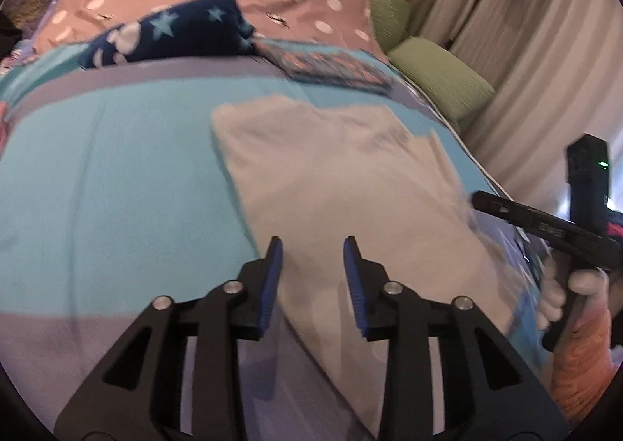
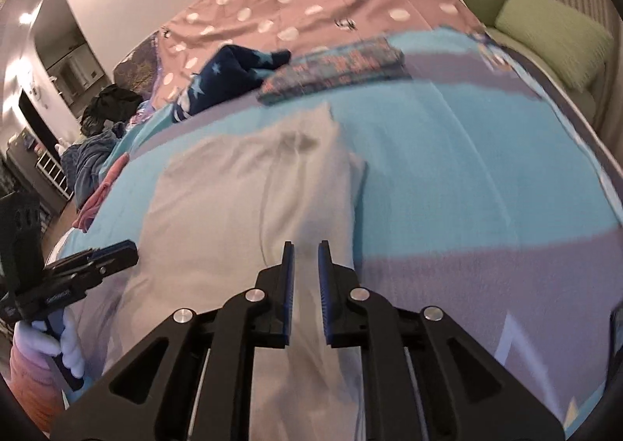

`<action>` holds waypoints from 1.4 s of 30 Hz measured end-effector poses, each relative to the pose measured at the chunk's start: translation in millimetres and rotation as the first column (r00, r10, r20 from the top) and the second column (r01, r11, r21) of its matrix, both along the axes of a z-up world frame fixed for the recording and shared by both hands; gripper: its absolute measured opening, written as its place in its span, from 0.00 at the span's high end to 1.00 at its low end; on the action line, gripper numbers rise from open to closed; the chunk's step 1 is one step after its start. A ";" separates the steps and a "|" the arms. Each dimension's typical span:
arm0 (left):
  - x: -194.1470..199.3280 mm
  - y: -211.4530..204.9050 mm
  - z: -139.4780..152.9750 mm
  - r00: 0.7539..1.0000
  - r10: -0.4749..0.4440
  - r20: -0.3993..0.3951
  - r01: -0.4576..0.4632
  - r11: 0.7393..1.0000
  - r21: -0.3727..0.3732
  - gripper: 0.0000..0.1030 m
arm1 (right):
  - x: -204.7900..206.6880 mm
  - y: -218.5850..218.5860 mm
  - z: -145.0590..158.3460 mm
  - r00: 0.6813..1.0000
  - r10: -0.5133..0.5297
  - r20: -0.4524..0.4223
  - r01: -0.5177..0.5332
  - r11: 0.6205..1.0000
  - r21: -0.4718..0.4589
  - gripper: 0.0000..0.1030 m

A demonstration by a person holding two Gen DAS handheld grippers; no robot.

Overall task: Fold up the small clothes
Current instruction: 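Move both open grippers to the edges of the folded grey shirt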

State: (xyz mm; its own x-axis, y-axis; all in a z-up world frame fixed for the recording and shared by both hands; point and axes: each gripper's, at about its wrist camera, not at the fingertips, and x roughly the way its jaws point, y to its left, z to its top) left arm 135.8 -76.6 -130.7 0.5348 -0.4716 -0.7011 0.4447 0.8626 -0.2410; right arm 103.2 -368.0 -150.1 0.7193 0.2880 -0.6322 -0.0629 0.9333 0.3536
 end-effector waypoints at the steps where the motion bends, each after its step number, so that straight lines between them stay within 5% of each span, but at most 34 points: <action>1: 7.7 2.2 1.6 1.000 0.015 0.000 -0.015 1.000 -0.004 0.66 | 5.1 -0.6 3.3 1.000 0.022 0.011 -0.022 1.000 0.009 0.89; 5: 58.5 8.9 0.1 0.996 0.066 -0.065 -0.070 0.995 -0.073 0.61 | 45.4 1.5 1.0 0.997 0.079 -0.023 -0.078 0.997 0.027 0.88; 9: 99.0 5.3 -17.0 0.989 0.133 -0.067 -0.131 0.991 0.029 0.56 | 85.7 -9.8 -33.1 0.994 0.010 -0.113 -0.012 1.000 -0.017 0.91; 12: 120.7 11.3 -28.3 0.986 0.142 -0.089 -0.144 0.989 -0.016 0.56 | 88.6 -19.8 -35.7 0.994 0.010 -0.112 -0.004 0.998 0.058 0.92; 18: 127.8 17.1 -20.2 0.983 0.169 -0.065 -0.171 0.985 -0.022 0.56 | 75.6 -24.9 -24.8 0.996 0.025 -0.088 -0.019 0.998 0.067 0.88; 22: 123.9 35.2 -15.1 0.973 0.216 -0.076 -0.221 0.973 -0.071 0.60 | 64.3 -30.3 -15.4 0.997 0.012 -0.079 -0.007 0.998 0.061 0.72; 24: 116.0 42.7 -11.4 0.976 0.192 -0.104 -0.205 0.971 -0.126 0.61 | 56.3 -33.1 -14.3 0.997 0.008 -0.079 -0.004 0.999 0.044 0.52; 25: 108.4 44.7 -9.0 0.980 0.161 -0.115 -0.177 0.972 -0.152 0.61 | 51.4 -34.9 -14.2 0.997 0.011 -0.076 -0.008 0.999 0.038 0.50; 31: 57.9 30.3 -12.7 0.988 -0.023 -0.155 -0.004 0.986 -0.169 0.44 | 32.2 -51.9 -28.7 0.989 0.087 -0.120 -0.069 0.986 0.151 0.48; 42: 30.5 6.3 -30.3 0.982 -0.068 -0.177 0.048 0.992 -0.115 0.38 | 33.1 -32.7 -38.9 0.965 0.226 -0.132 -0.196 0.958 0.210 0.43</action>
State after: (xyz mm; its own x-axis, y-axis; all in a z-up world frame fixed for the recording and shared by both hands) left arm 166.3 -70.3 -160.9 0.3741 -0.5770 -0.7260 0.4337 0.8008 -0.4130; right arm 136.3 -400.7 -188.9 0.5277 0.5507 -0.6467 -0.1819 0.8170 0.5472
